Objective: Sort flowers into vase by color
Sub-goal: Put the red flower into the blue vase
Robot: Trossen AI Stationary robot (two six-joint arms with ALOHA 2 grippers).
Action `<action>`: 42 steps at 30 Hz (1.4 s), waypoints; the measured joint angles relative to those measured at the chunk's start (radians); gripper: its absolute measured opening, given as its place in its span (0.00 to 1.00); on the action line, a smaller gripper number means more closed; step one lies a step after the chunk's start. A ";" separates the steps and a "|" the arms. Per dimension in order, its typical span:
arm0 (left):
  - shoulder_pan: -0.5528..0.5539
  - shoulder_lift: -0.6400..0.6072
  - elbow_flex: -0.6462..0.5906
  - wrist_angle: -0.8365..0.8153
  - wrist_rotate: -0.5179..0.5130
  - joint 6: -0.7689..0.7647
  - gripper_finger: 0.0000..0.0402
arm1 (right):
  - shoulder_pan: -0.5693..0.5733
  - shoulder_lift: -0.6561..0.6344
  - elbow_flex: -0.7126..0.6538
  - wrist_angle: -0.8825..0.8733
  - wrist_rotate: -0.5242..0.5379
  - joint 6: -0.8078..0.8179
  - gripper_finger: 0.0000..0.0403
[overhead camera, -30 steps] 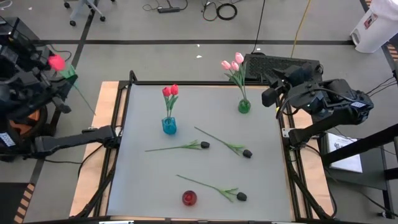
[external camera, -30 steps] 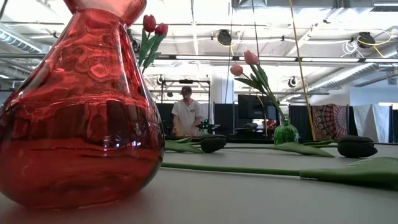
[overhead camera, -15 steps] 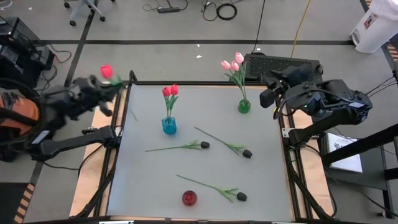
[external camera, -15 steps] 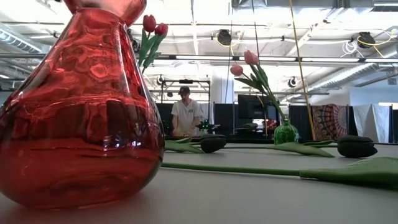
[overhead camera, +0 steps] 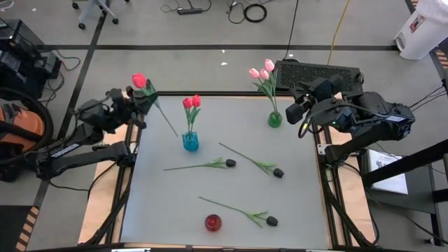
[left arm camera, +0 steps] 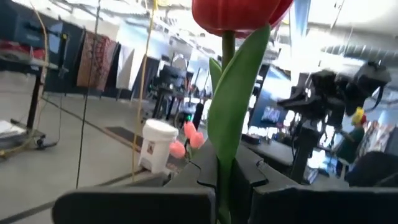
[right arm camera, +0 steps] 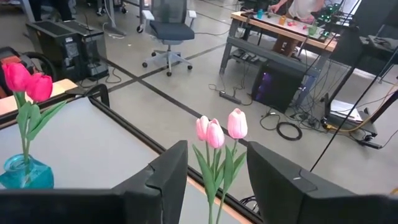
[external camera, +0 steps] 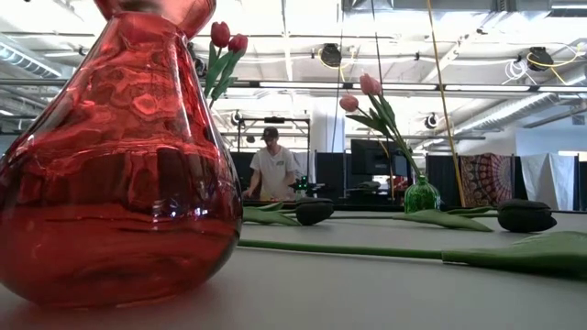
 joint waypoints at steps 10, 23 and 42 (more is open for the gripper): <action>-0.036 0.163 0.000 0.127 0.031 0.010 0.03 | 0.000 0.002 0.000 0.000 0.000 0.003 0.39; -0.037 0.267 0.000 0.155 0.027 0.038 0.03 | 0.000 0.002 0.000 0.000 -0.026 0.045 0.39; -0.037 0.319 0.000 0.151 0.021 0.085 0.03 | 0.000 0.002 0.000 0.000 -0.049 0.042 0.39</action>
